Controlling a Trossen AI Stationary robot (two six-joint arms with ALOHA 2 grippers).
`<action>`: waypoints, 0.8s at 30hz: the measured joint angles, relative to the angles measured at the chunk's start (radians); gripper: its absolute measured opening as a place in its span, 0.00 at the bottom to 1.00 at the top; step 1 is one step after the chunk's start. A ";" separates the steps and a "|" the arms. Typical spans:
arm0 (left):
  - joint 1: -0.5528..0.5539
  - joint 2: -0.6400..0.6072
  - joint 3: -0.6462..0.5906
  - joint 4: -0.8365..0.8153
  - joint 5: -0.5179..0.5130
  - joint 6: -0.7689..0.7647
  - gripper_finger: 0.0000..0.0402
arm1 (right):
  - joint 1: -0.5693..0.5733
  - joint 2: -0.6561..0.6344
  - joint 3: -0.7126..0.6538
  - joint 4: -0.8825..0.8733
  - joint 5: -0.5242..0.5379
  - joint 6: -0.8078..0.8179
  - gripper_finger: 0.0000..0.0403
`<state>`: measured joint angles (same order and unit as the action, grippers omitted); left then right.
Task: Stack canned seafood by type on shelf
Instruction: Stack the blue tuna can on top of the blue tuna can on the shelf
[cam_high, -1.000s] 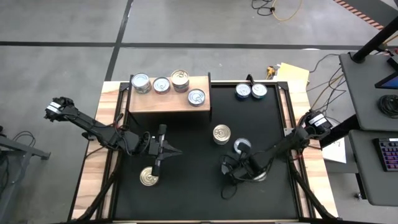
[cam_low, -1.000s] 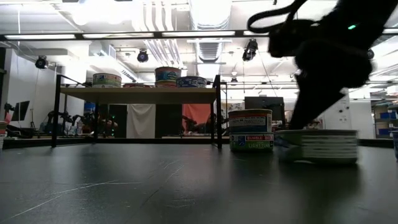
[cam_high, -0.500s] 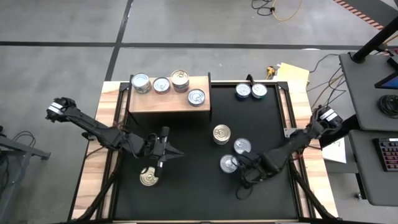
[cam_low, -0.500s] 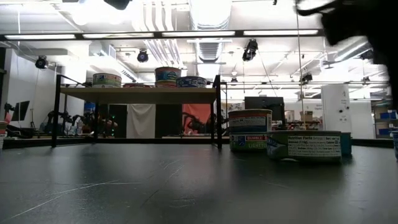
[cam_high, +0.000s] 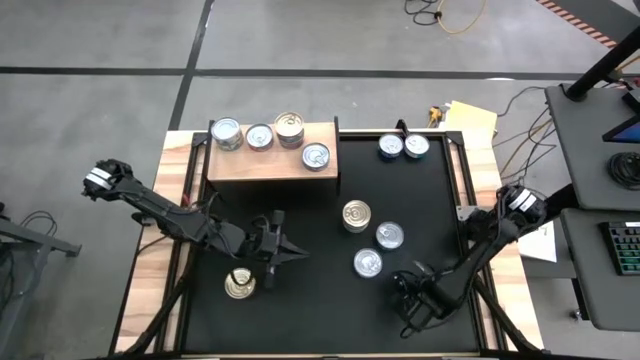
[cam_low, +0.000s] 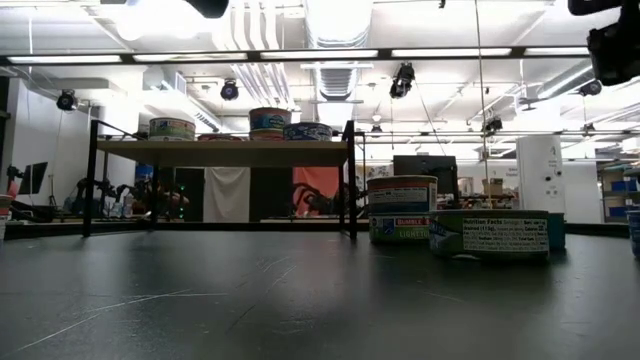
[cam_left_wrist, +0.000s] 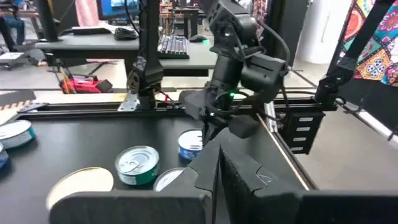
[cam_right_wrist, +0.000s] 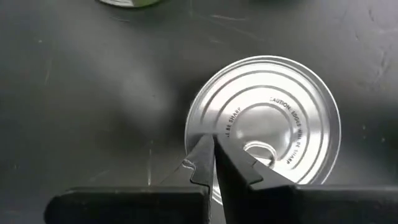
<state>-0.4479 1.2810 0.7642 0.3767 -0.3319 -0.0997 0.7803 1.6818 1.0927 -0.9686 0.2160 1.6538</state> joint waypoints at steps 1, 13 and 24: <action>-0.006 0.013 0.010 0.000 0.000 -0.007 0.00 | 0.000 0.012 0.000 0.013 0.006 -0.015 0.02; -0.089 0.160 0.090 -0.002 0.001 -0.023 0.00 | -0.001 0.053 -0.003 0.478 0.200 -0.260 0.02; -0.117 0.320 0.165 0.008 -0.019 -0.115 0.00 | 0.021 -0.034 0.064 0.169 0.103 -0.193 0.02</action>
<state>-0.5650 1.6011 0.9294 0.3850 -0.3512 -0.2151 0.8010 1.6480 1.1568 -0.7996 0.3188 1.4605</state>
